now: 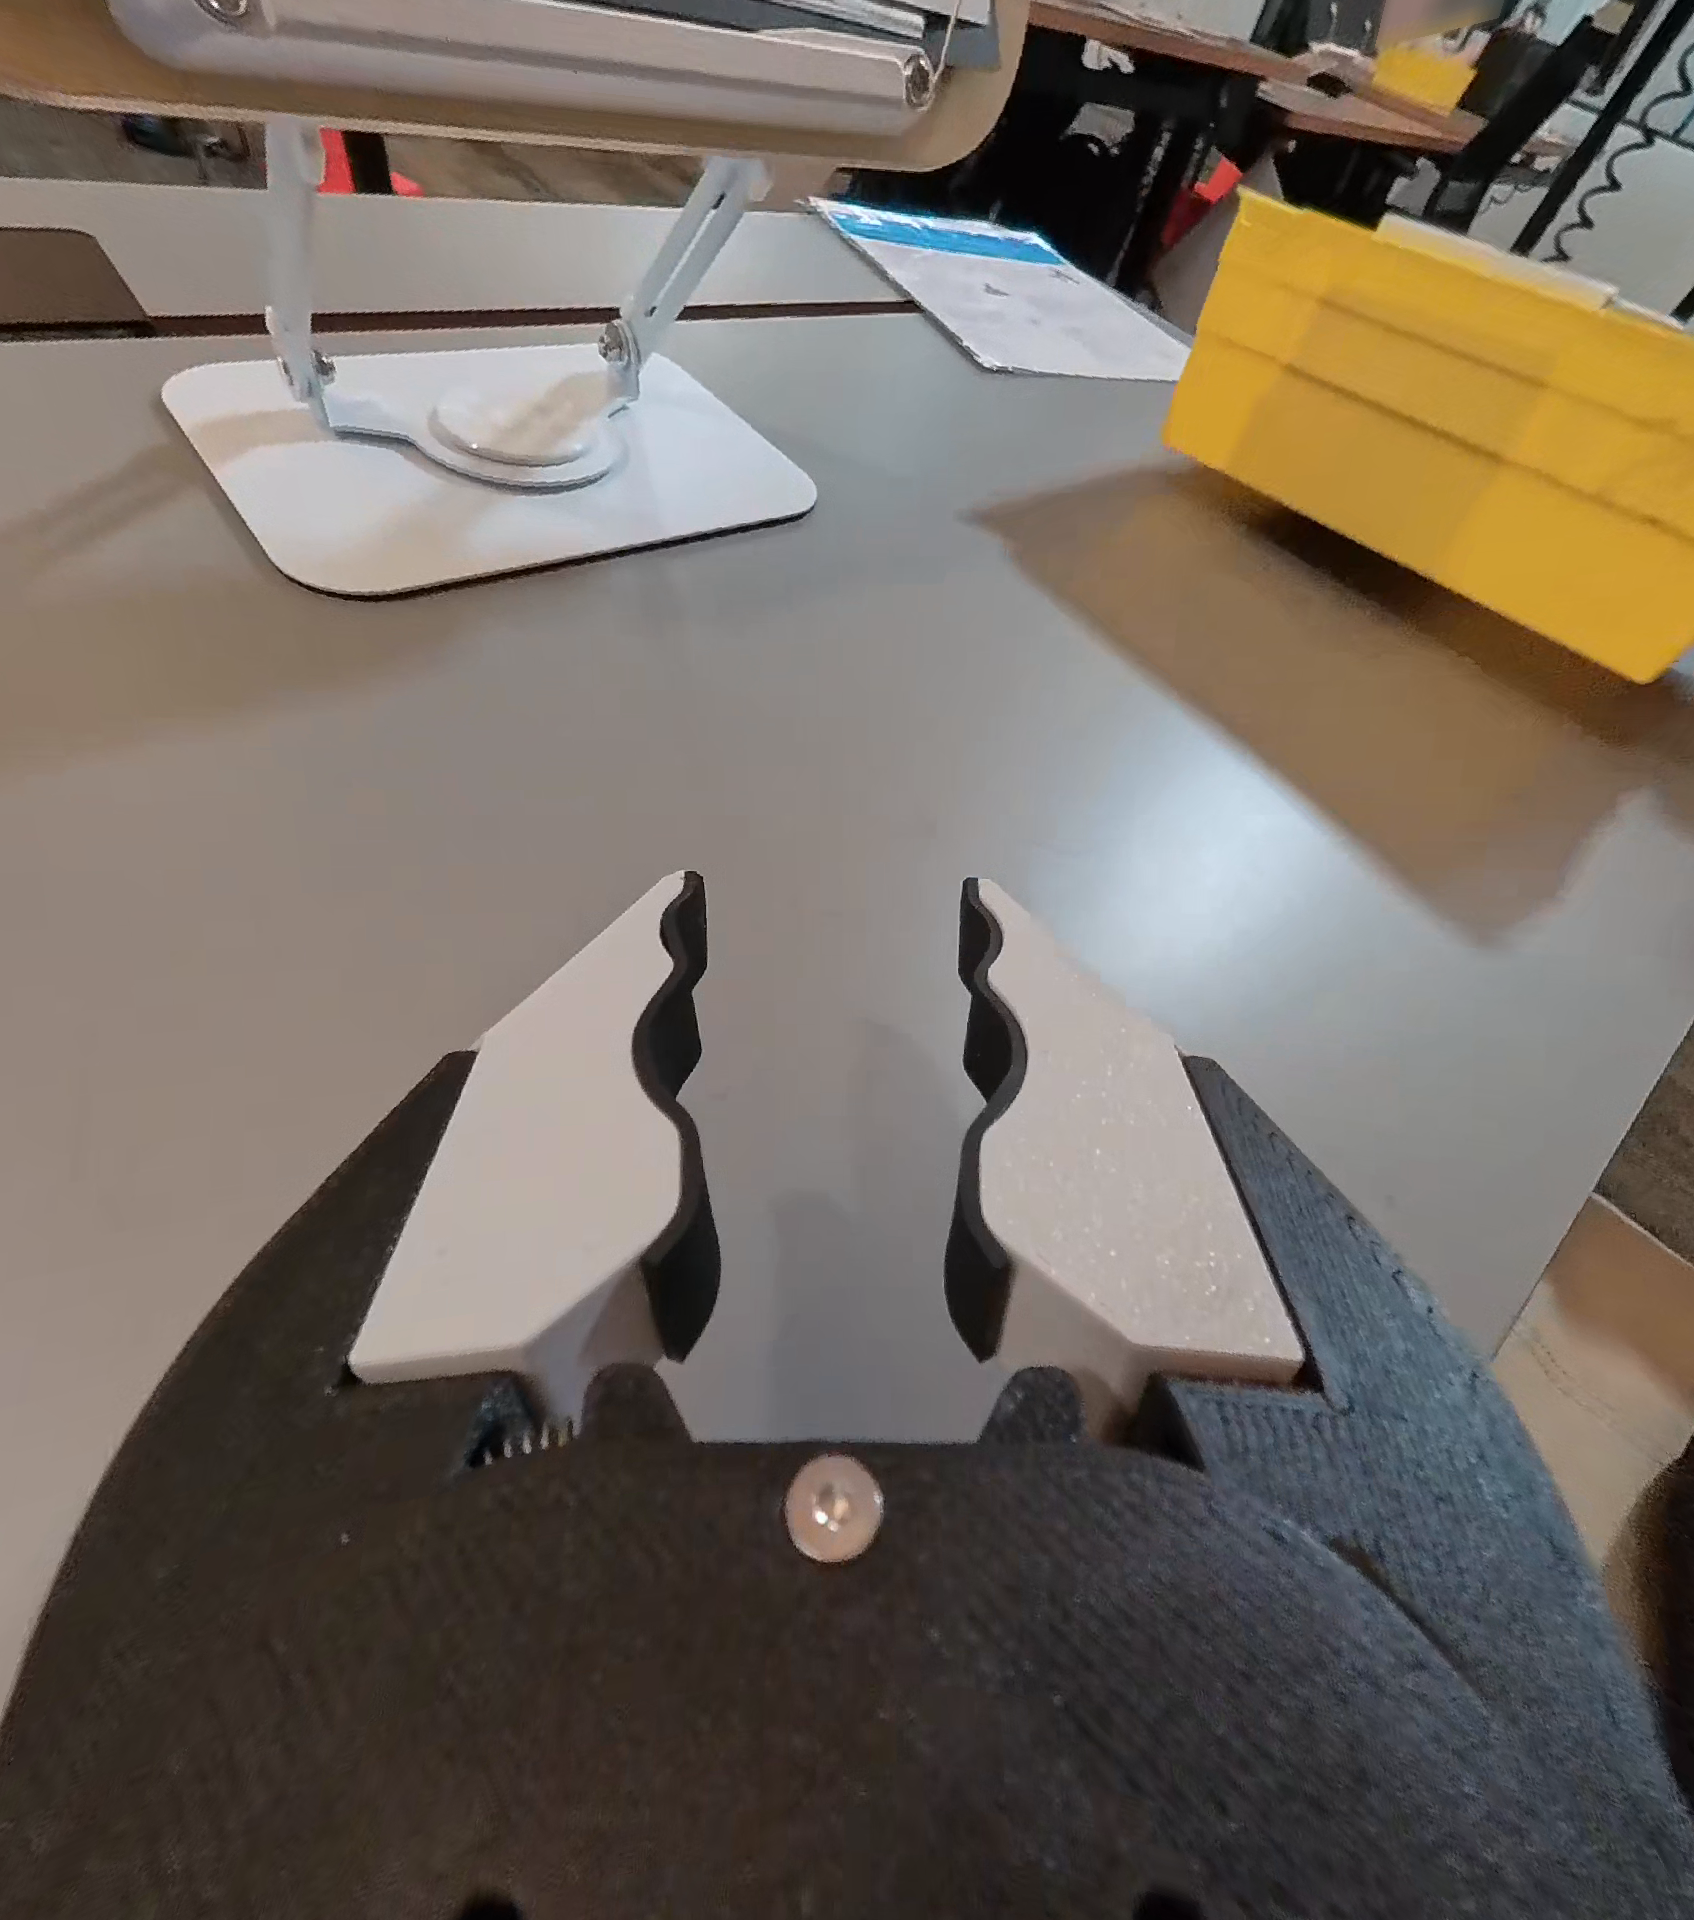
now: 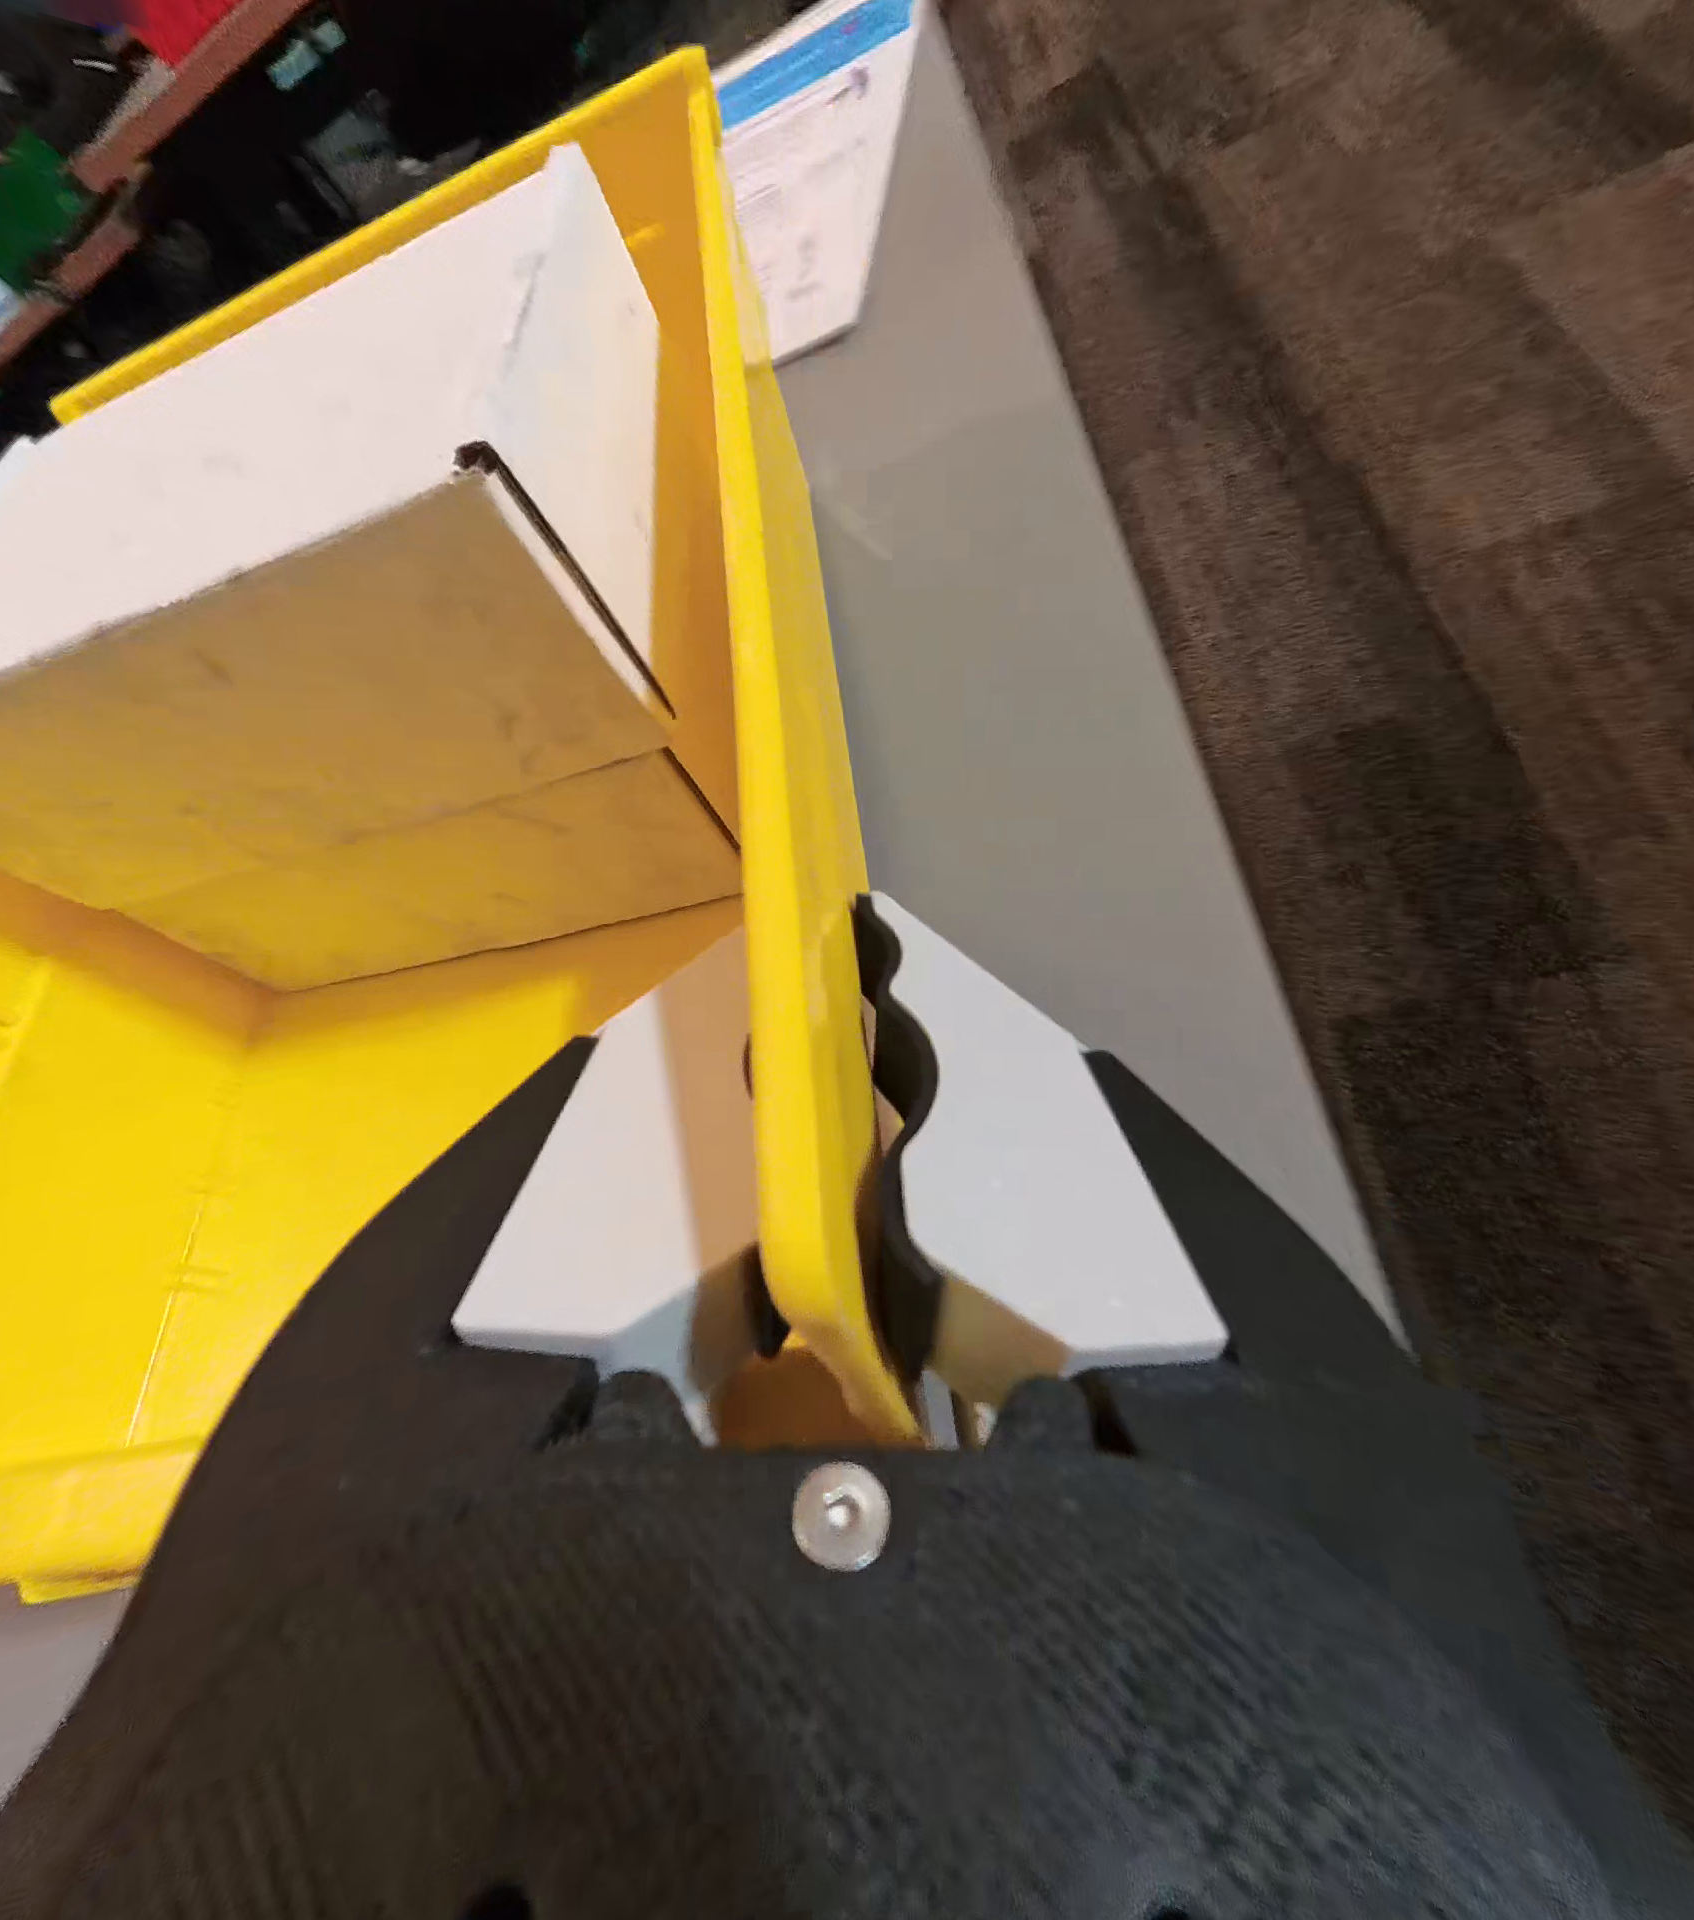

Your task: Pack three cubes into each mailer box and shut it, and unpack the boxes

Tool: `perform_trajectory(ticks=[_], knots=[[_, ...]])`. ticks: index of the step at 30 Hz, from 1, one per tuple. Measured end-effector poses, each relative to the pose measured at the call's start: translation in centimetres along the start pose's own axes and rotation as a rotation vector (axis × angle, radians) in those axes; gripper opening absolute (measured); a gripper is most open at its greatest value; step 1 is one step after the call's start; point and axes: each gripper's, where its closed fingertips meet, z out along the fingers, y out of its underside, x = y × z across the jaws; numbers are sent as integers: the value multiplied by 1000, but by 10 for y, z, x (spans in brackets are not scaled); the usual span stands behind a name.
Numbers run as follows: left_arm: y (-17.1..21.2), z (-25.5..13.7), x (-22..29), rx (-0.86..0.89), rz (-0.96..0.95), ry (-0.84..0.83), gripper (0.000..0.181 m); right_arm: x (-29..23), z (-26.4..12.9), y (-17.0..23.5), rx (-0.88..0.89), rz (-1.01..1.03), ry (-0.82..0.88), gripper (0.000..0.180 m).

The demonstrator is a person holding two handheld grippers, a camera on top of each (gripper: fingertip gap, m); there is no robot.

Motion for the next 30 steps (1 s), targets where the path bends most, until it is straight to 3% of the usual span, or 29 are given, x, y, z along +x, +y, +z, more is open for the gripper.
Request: perform_trajectory(ticks=[3, 4, 6, 9, 11, 16, 24, 30], knots=[[-2, -1, -7, 3, 14, -51, 53, -27, 4, 4, -17, -9, -83, 3], [-5, -3, -19, 19, 13, -124, 69, -37, 5, 4, -19, -23, -96, 3], [-17, -23, -62, 80, 18, -393, 98, -54, 8, 4, -27, -52, -109, 3], [-39, -92, -126, 216, 32, -813, 100, -78, 10, 6, -41, -109, -130, 3], [-48, -134, -149, 309, 17, -936, 105, -94, 12, 8, -52, -144, -154, 3], [-17, -171, -203, 253, -145, -1011, 102, -135, 19, 18, -86, -184, -225, 3], [10, -164, -258, 70, -88, -1034, 74, -199, 28, 47, -147, -268, -317, 2], [14, -169, -280, 61, -124, -1018, 56, -252, 41, 81, -201, -325, -372, 2]])
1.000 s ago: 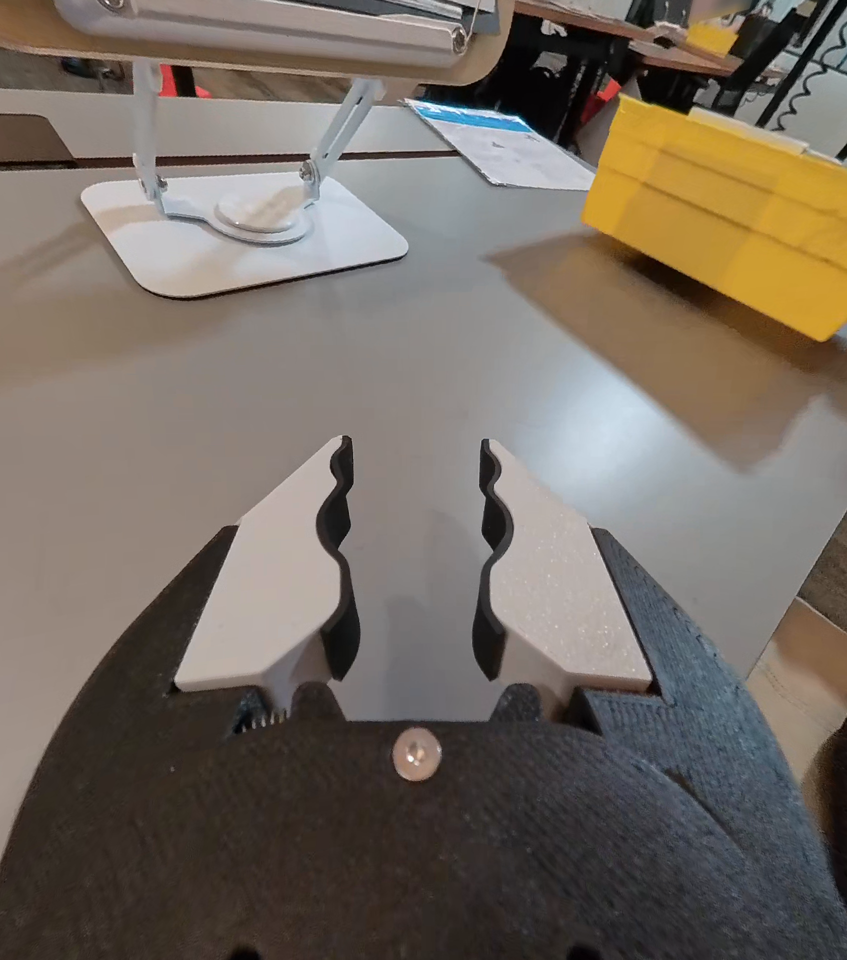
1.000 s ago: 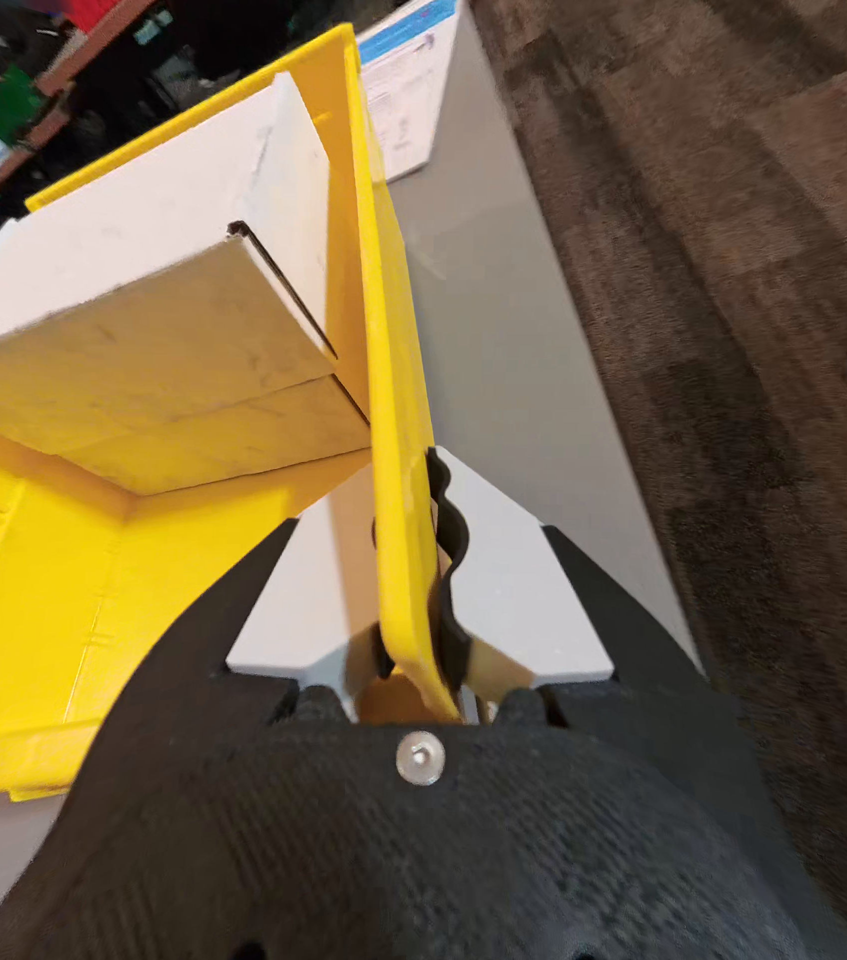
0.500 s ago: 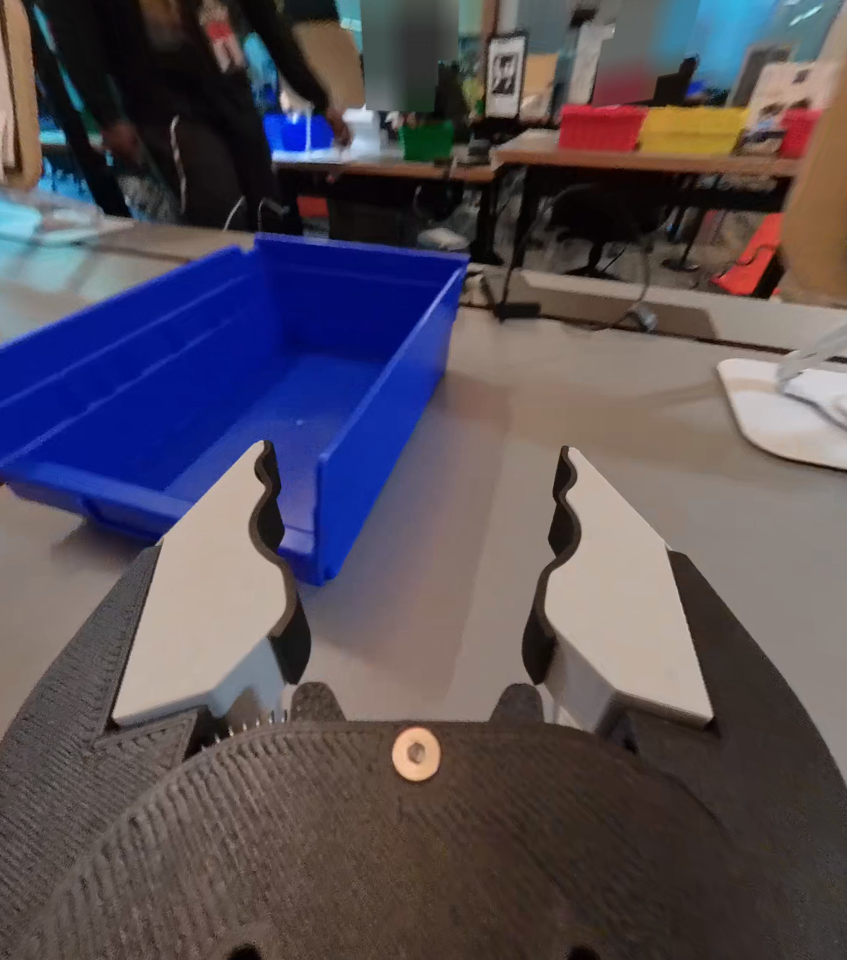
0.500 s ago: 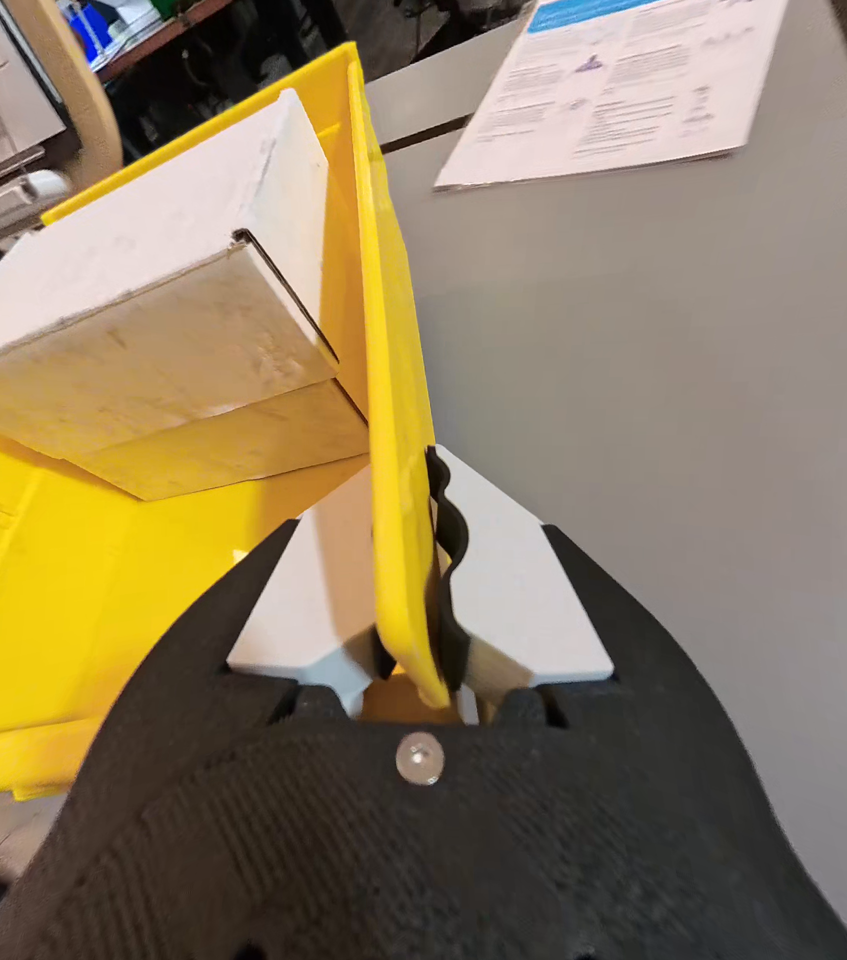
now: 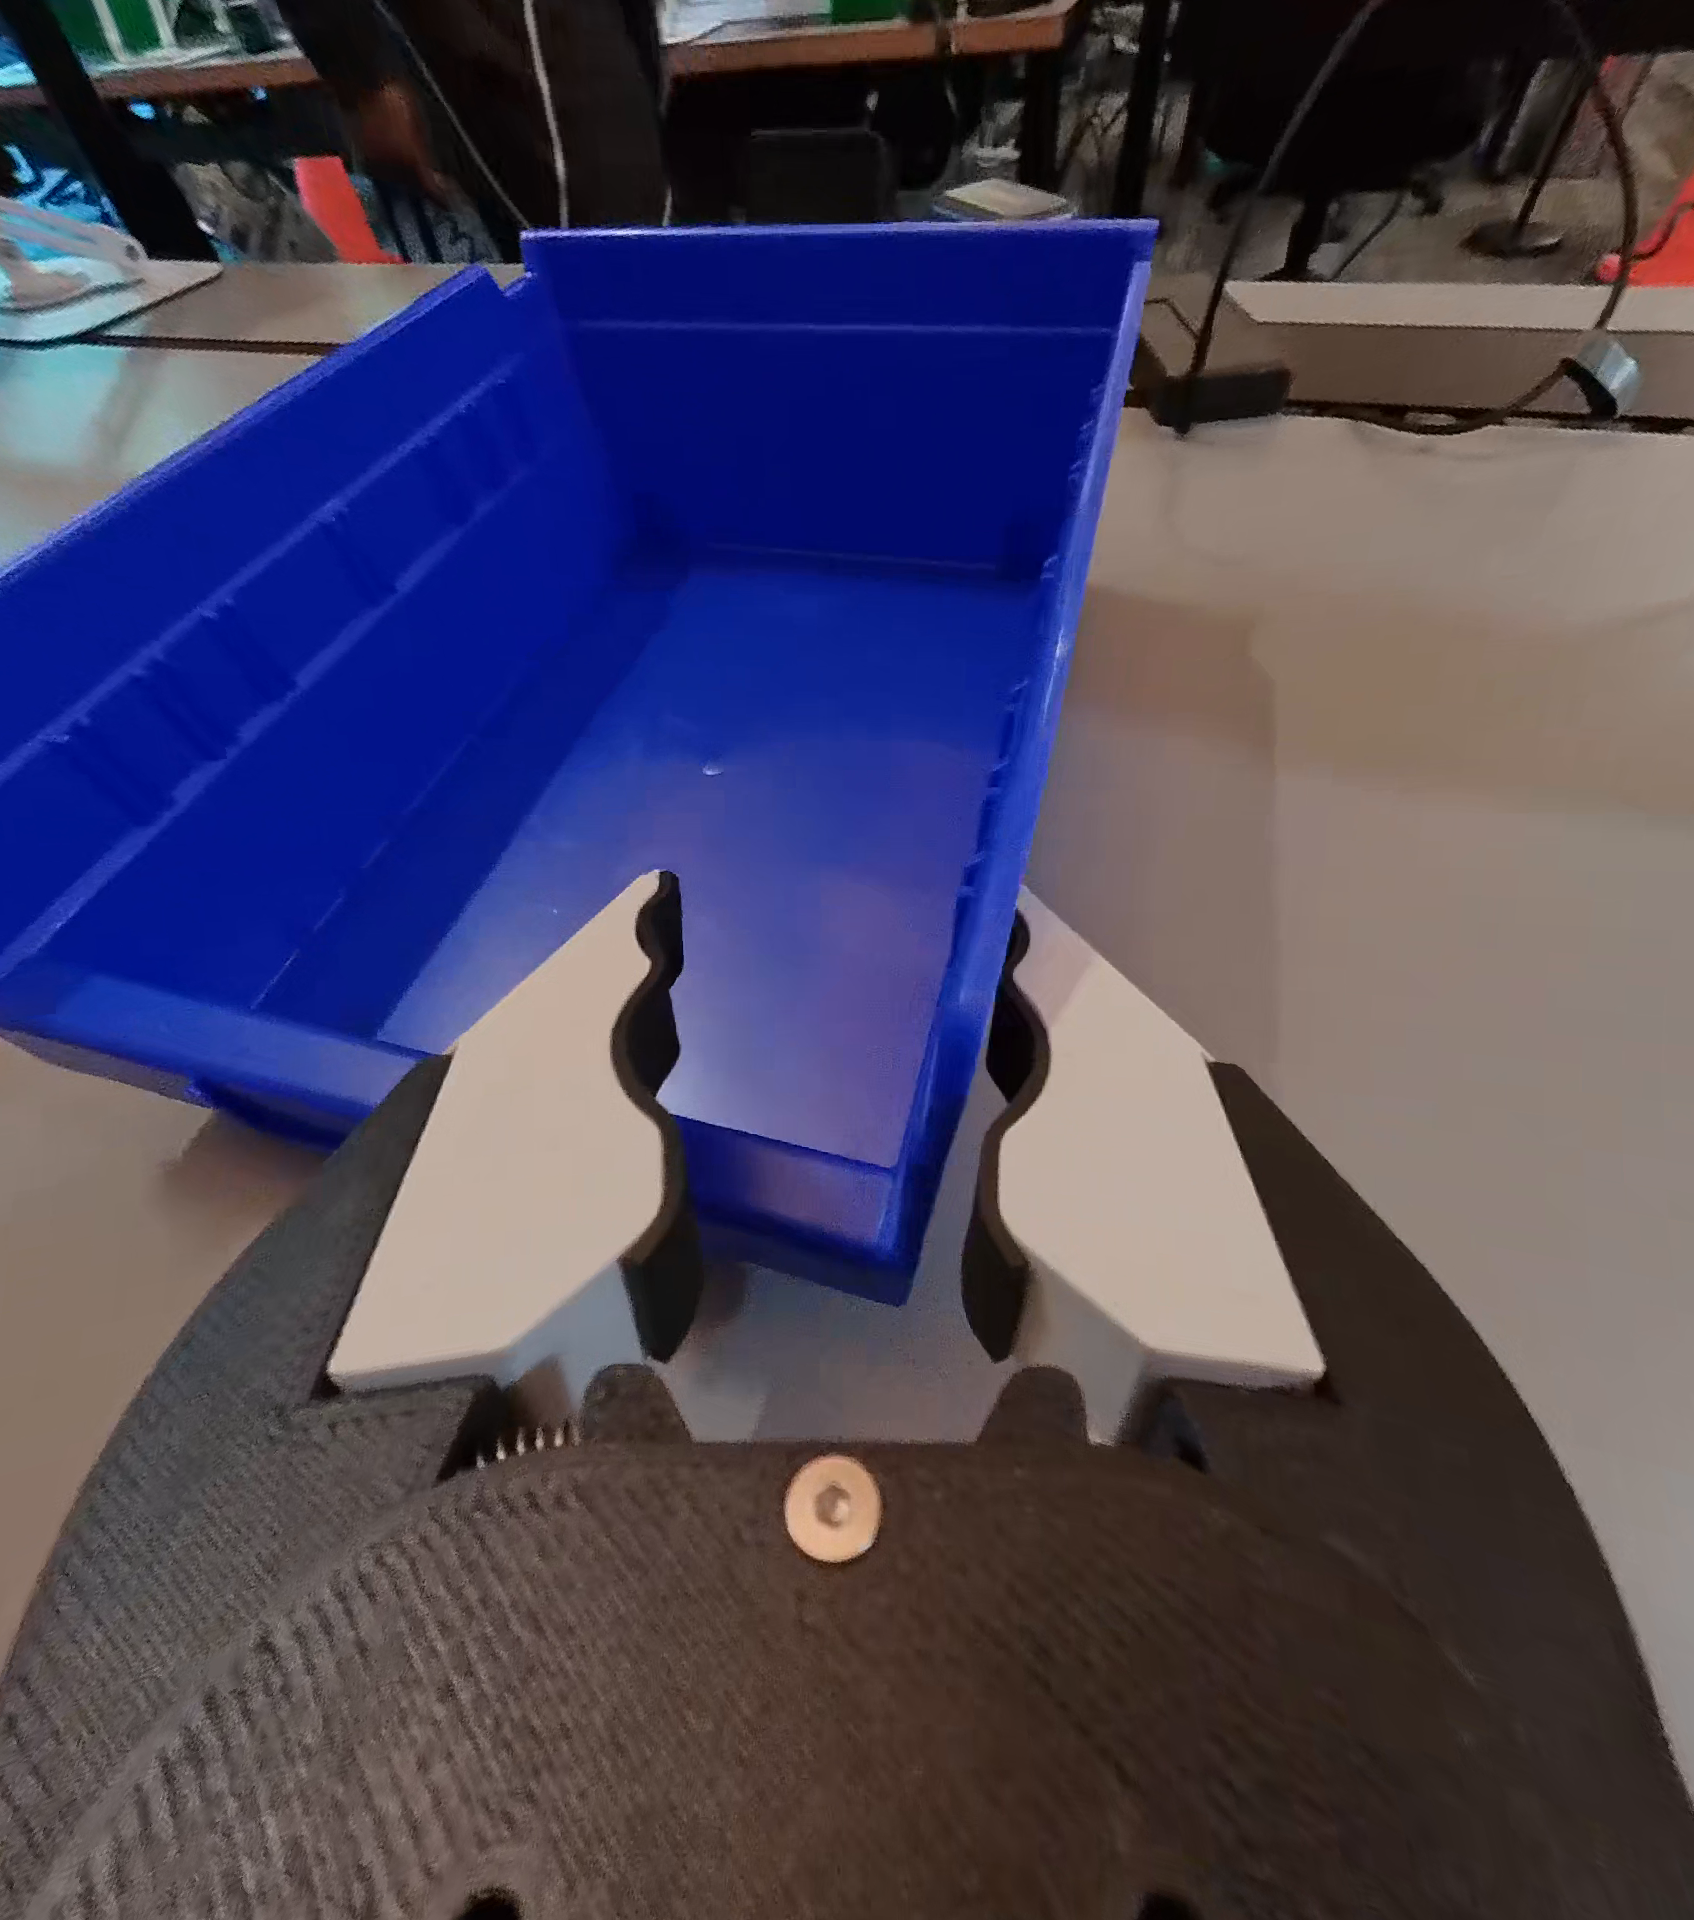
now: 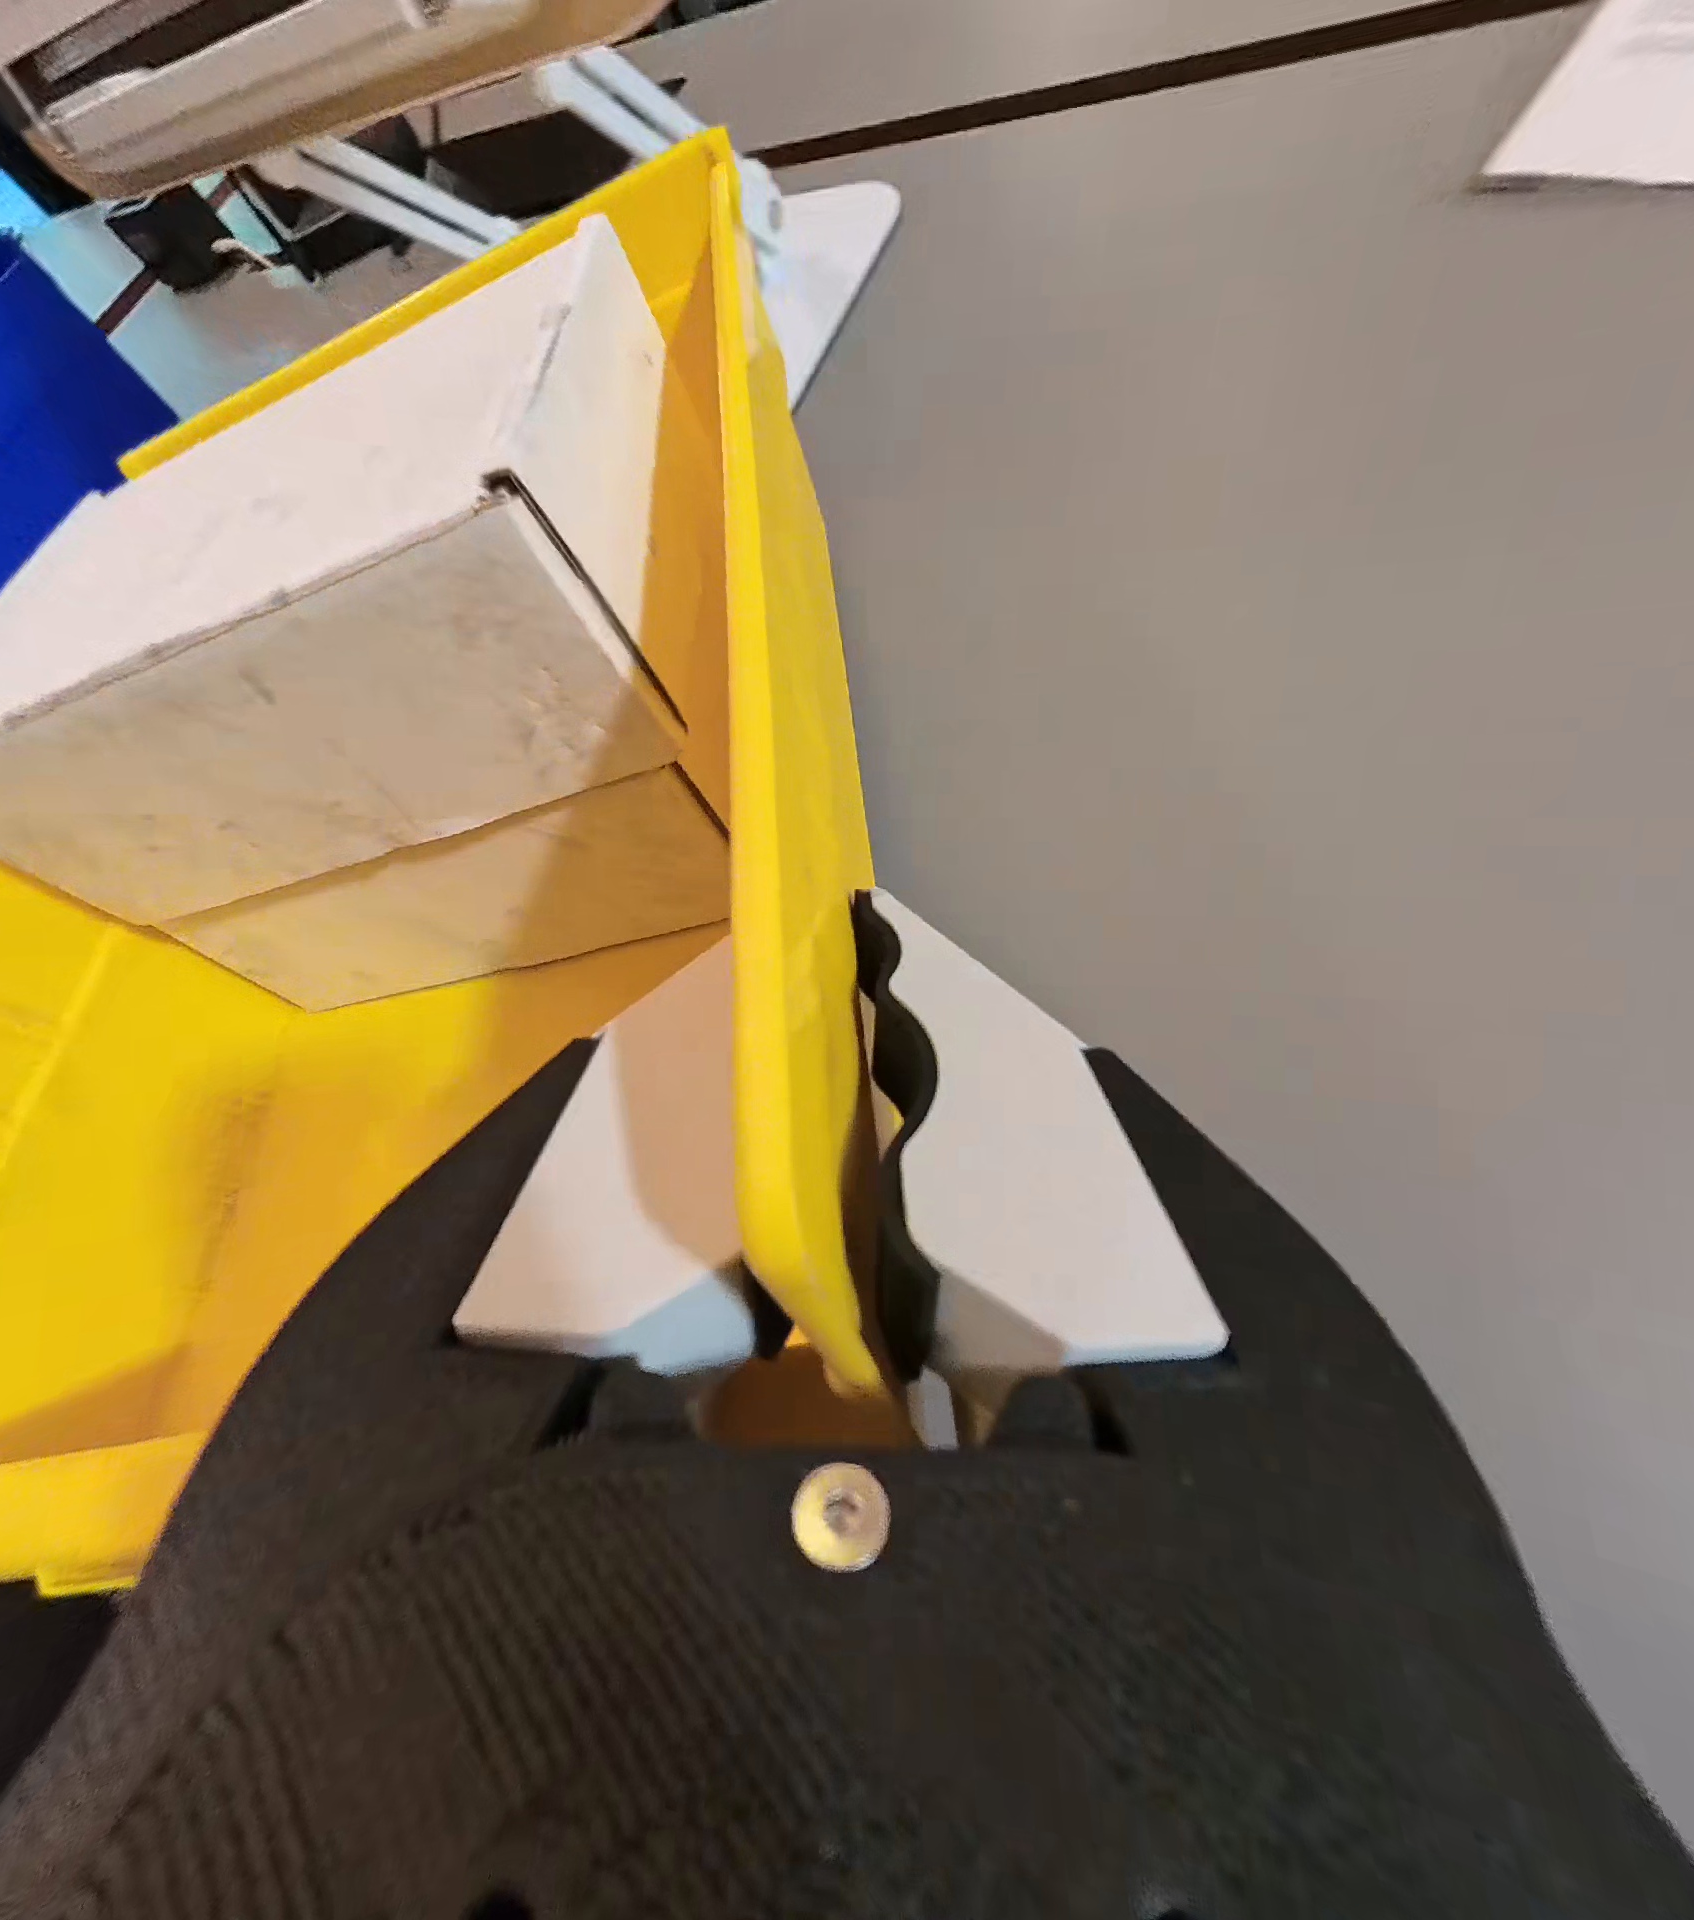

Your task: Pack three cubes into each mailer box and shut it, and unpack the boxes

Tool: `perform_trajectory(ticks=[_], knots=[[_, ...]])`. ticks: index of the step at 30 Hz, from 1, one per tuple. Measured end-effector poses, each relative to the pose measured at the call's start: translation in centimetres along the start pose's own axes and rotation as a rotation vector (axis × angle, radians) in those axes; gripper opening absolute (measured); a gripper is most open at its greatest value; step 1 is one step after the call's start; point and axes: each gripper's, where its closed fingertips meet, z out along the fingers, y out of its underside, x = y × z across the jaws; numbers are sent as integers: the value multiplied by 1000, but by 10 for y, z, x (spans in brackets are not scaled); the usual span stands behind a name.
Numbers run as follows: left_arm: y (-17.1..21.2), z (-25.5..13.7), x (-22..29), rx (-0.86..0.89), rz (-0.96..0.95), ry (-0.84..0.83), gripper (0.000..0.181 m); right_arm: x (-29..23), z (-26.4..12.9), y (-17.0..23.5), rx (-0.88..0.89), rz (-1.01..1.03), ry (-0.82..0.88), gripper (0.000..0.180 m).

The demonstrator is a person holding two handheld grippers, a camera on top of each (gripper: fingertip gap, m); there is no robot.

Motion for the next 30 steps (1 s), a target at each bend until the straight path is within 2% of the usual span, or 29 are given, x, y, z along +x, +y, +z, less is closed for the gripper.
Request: perform_trajectory(ticks=[2, 3, 4, 6, 9, 16, 19, 25, 30], knots=[[-1, 0, 2, -1, 33, 15, 49, -16, 9, -1, -1, -15, -16, 2], [-4, -1, 8, 6, 84, 39, 34, -23, 14, -1, -2, -26, -25, 2], [-5, -2, 16, 9, 138, 66, 10, -31, 20, 0, -6, -38, -33, 2], [-7, -2, 27, 4, 142, 106, 1, -47, 30, 1, -11, -55, -60, 2], [-13, -6, 25, 1, 132, 113, 1, -71, 43, 3, -22, -83, -96, 2], [-54, -40, 5, 78, 87, 127, 2, -131, 88, 3, -23, -101, -151, 3], [-66, -57, -10, 104, 106, 109, 2, -167, 121, 6, 22, -80, -143, 4], [-117, -107, -60, 230, 72, -1, 2, -254, 192, 1, 54, -39, -143, 5], [-141, -142, -89, 280, 80, -58, 1, -329, 250, -10, 84, 20, -164, 15]])
